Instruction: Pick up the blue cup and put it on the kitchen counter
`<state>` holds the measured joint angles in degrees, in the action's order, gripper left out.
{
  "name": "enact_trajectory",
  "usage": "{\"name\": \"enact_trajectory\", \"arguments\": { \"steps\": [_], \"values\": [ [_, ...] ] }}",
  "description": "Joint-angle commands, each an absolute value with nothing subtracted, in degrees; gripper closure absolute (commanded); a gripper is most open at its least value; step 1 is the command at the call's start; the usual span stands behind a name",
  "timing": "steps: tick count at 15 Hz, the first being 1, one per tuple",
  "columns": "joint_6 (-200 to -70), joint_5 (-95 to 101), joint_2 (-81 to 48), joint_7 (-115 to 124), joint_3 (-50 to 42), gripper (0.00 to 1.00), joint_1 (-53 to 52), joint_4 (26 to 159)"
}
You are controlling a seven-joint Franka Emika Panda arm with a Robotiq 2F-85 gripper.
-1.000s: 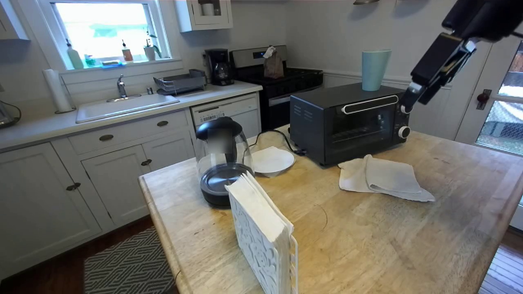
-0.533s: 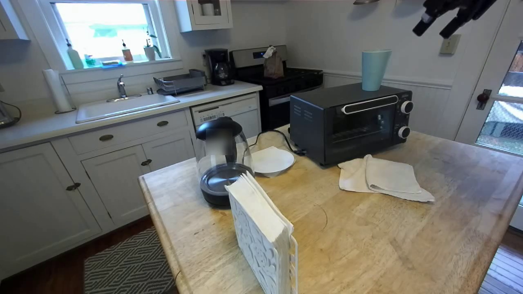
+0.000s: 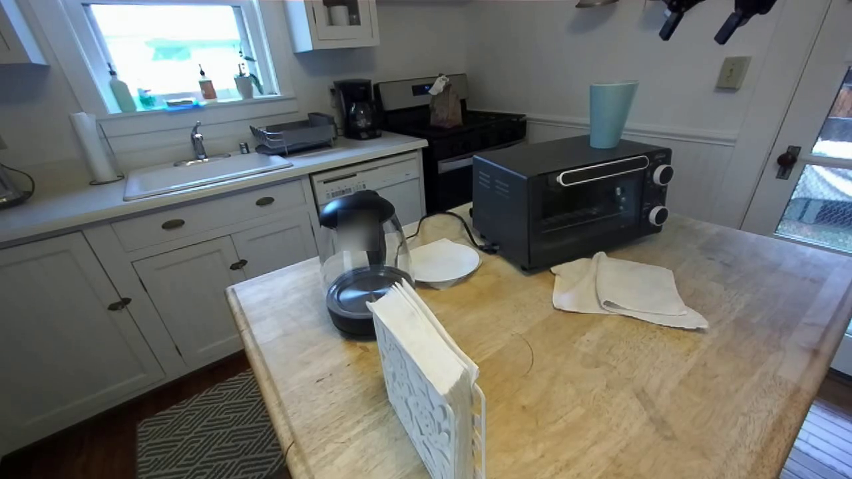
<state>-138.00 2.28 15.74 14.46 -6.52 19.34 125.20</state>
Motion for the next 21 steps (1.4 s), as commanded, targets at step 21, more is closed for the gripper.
{"name": "enact_trajectory", "arguments": {
  "steps": [21],
  "values": [
    [-134.21, -2.65, -0.62, 23.61, -13.9, 0.0, 17.36, 109.86]
  ]
}}
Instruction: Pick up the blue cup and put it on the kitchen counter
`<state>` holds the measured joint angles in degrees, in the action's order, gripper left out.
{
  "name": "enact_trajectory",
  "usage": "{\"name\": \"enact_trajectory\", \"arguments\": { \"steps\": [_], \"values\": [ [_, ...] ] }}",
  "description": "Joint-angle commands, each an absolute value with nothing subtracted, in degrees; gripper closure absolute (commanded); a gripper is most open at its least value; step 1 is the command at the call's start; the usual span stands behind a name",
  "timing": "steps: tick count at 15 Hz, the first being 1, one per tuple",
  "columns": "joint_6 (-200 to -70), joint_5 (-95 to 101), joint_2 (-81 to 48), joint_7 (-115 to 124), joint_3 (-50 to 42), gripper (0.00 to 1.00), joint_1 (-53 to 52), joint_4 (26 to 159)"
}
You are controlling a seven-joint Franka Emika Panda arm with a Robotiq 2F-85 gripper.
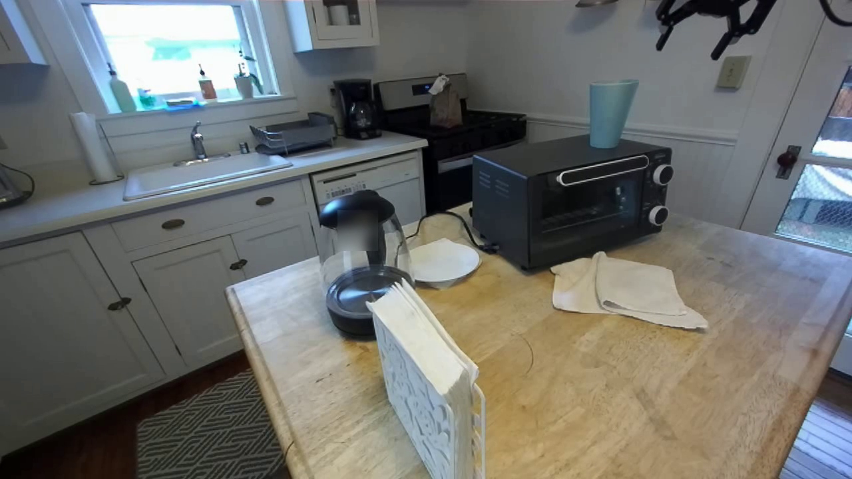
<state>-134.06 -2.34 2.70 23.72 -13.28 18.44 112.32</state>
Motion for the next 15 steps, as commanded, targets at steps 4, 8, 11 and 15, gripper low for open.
{"name": "enact_trajectory", "arguments": {
  "steps": [4, 8, 11, 15],
  "values": [
    [-133.49, -1.71, -3.46, 25.58, -14.24, 0.0, 16.98, 107.57],
    [-134.11, -2.1, -6.61, 26.48, -14.8, 0.0, 16.93, 105.06],
    [-135.34, -2.64, -9.12, 26.92, -14.93, 0.0, 16.66, 102.77],
    [-135.19, -2.31, -11.87, 27.36, -15.01, 0.13, 16.13, 99.44]
  ]
}}
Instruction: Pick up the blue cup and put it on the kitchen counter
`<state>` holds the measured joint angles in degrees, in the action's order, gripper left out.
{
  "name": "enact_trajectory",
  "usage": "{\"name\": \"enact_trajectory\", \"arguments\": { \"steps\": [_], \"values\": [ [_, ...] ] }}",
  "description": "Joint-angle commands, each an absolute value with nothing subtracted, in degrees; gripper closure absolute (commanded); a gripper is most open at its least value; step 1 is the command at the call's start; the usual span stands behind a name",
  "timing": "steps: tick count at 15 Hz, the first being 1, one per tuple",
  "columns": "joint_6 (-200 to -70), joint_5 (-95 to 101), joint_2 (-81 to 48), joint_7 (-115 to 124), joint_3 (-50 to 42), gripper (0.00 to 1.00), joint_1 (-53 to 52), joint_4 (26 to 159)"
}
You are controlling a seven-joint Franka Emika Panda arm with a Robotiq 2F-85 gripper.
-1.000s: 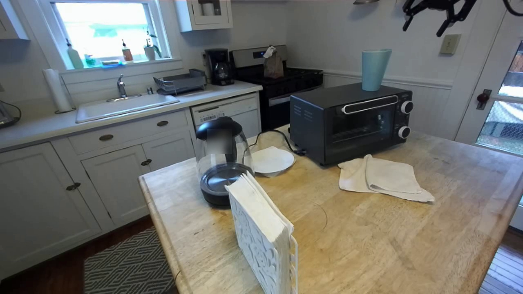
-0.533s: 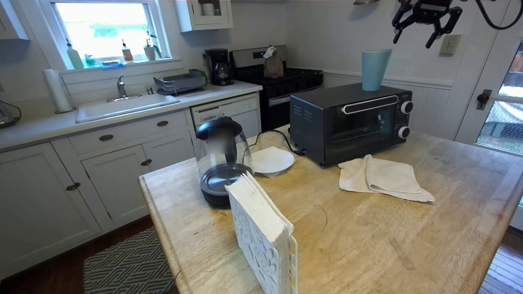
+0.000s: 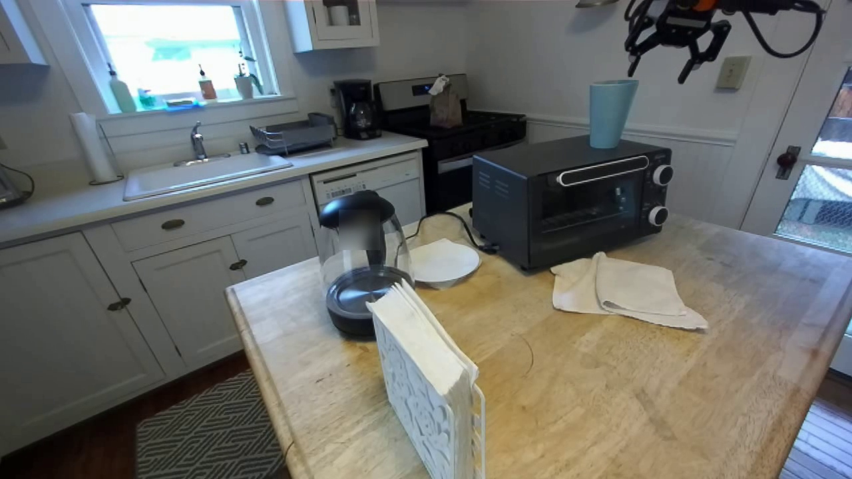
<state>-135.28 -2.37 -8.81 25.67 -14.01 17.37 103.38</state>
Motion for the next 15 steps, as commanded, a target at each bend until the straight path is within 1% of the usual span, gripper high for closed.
{"name": "enact_trajectory", "arguments": {
  "steps": [1, 3, 5, 7, 8, 11, 12, 15],
  "values": [
    [-134.68, -2.28, -12.57, 27.46, -15.06, 0.25, 15.97, 98.73],
    [-134.49, -2.28, -13.95, 27.51, -15.12, 0.43, 15.69, 97.66],
    [-134.25, -2.25, -14.99, 27.73, -15.25, 0.57, 15.46, 96.92],
    [-133.92, -2.11, -15.62, 27.81, -15.44, 0.69, 15.24, 96.41],
    [-133.98, -1.89, -15.69, 27.84, -15.54, 0.78, 15.15, 96.27],
    [-132.64, -1.44, -14.49, 27.27, -15.7, 0.98, 14.82, 97.01],
    [-131.96, -1.34, -13.74, 26.94, -15.71, 1.0, 14.74, 97.64],
    [-129.75, -0.65, -10.75, 24.95, -15.59, 1.0, 14.33, 100.73]
  ]
}}
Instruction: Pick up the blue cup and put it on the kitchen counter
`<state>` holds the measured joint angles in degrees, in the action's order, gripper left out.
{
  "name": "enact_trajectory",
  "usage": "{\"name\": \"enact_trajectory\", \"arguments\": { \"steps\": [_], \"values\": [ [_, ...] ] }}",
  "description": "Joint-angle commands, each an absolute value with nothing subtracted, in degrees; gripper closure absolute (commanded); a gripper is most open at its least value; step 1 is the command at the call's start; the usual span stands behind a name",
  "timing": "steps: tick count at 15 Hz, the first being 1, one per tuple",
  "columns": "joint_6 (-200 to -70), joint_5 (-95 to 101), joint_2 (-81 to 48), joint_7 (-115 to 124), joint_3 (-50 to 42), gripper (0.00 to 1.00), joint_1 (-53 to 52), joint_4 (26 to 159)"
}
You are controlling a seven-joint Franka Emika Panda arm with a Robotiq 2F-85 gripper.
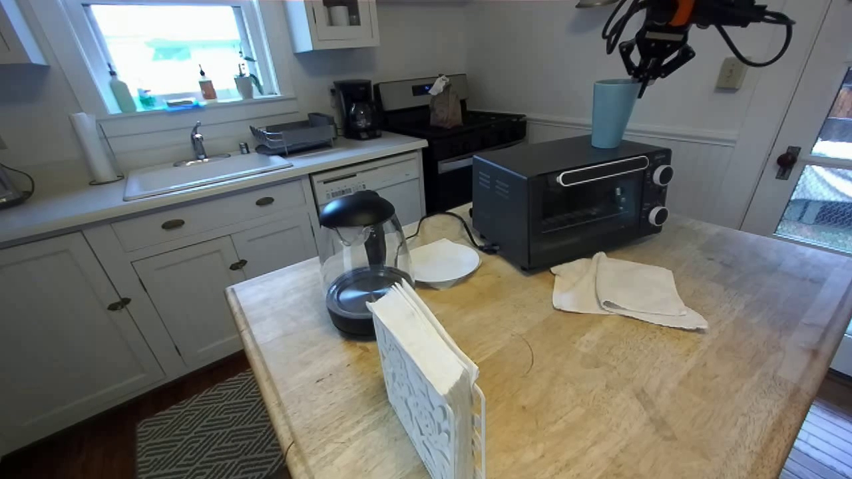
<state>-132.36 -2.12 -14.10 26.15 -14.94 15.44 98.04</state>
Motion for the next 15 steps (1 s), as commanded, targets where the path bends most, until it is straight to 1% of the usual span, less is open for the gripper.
{"name": "enact_trajectory", "arguments": {
  "steps": [1, 9, 12, 15],
  "values": [
    [-129.41, -0.53, -8.35, 22.83, -15.3, 0.99, 14.3, 102.95],
    [-130.54, -1.09, 16.34, 1.67, -11.98, 0.99, 11.92, 126.73],
    [-131.06, -1.22, 24.91, 2.84, -10.58, 0.99, 11.48, 134.19],
    [-132.04, 3.28, 27.36, 10.56, -10.89, 0.99, 17.1, 136.73]
  ]
}}
